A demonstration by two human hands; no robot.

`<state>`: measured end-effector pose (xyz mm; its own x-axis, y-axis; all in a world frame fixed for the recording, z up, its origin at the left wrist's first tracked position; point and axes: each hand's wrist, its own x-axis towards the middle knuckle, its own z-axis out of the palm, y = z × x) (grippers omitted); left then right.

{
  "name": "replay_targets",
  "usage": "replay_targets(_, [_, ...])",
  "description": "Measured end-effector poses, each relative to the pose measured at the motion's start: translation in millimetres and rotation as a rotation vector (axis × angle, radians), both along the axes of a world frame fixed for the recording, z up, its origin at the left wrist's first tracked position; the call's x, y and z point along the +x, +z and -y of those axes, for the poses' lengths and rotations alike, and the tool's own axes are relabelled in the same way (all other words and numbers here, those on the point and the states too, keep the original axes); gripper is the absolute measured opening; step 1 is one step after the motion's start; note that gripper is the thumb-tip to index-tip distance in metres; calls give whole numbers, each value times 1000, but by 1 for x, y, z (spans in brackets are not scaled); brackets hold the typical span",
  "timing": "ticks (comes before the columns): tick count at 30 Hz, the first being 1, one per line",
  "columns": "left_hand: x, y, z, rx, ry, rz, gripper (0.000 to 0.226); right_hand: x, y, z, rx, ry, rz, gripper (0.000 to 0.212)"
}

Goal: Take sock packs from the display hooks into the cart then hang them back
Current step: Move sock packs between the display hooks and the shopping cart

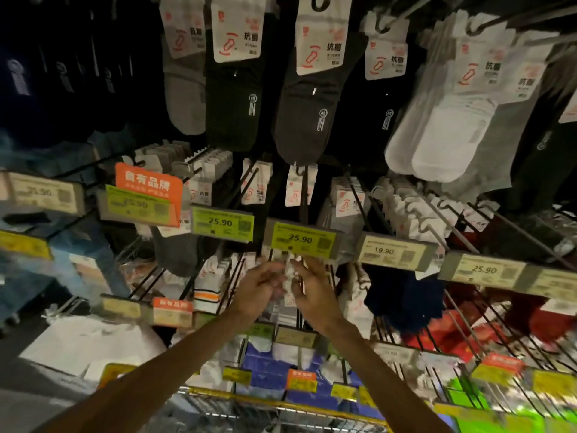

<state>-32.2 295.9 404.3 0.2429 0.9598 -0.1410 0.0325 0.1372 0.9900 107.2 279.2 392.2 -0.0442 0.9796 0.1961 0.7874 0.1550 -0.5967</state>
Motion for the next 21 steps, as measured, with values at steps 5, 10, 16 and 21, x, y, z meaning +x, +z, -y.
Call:
replay_targets(5, [-35,-47,64,2,-54,-73,17,-8,-53,91,43,0,-20,44])
replay_targets(10, [-57,-98,130,-127,-122,-138,15,-21,-89,167,-203,-61,-54,39])
replay_targets(16, [-84,-148,214,-319,-152,-231,12,-26,-144,253,-433,-76,-118,30])
replay_targets(21, [-108,-178,253,-369,-123,-335,15,-23,-194,306,-631,-48,-52,35])
